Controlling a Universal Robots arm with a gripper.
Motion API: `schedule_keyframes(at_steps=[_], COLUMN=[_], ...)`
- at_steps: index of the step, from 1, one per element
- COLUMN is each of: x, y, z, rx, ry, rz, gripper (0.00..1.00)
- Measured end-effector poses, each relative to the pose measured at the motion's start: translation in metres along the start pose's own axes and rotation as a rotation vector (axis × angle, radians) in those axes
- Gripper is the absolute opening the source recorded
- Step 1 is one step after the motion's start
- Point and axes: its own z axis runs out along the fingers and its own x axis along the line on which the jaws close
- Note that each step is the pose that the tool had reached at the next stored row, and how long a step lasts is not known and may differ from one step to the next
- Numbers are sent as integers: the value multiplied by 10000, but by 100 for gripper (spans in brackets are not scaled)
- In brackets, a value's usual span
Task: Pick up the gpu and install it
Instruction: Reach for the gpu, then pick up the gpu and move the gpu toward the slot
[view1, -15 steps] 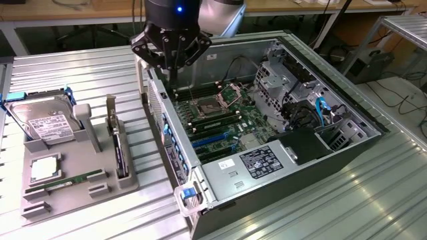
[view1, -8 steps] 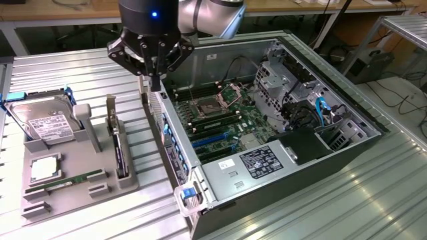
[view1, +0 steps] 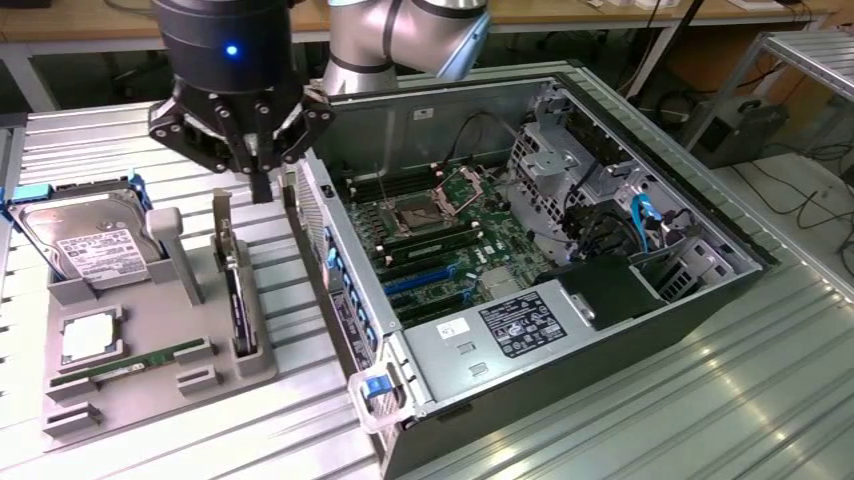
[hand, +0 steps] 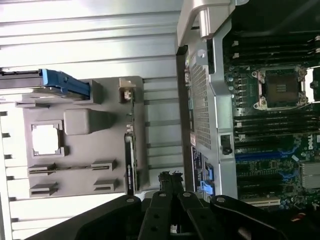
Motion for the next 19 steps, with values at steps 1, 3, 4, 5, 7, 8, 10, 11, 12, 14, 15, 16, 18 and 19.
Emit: schedule_keyframes(at_steps=[1,3,4,5,7,8,10,11,12,14,15,16,18,19], x=[58,167,209,230,273,277,277,277,277,277,278,277,277,277], y=[-5,-15,-18,-20,-25,-26,-26,-26,-26,-26,-26,-26,-26,-26], z=[14,47,68,82,124,137,137,137,138,137,138,137,137,138], rx=[11,27,38,46,72,96,104,105,105,105,105,105,105,105], ry=[-1,-3,-4,-5,-6,-7,-5,-5,-6,-5,-5,-5,-5,-5], rz=[1,-2,-1,0,-2,-3,-5,-4,-4,-3,-3,-3,-3,-3], gripper=[11,11,11,11,11,11,11,11,11,11,11,11,11,11])
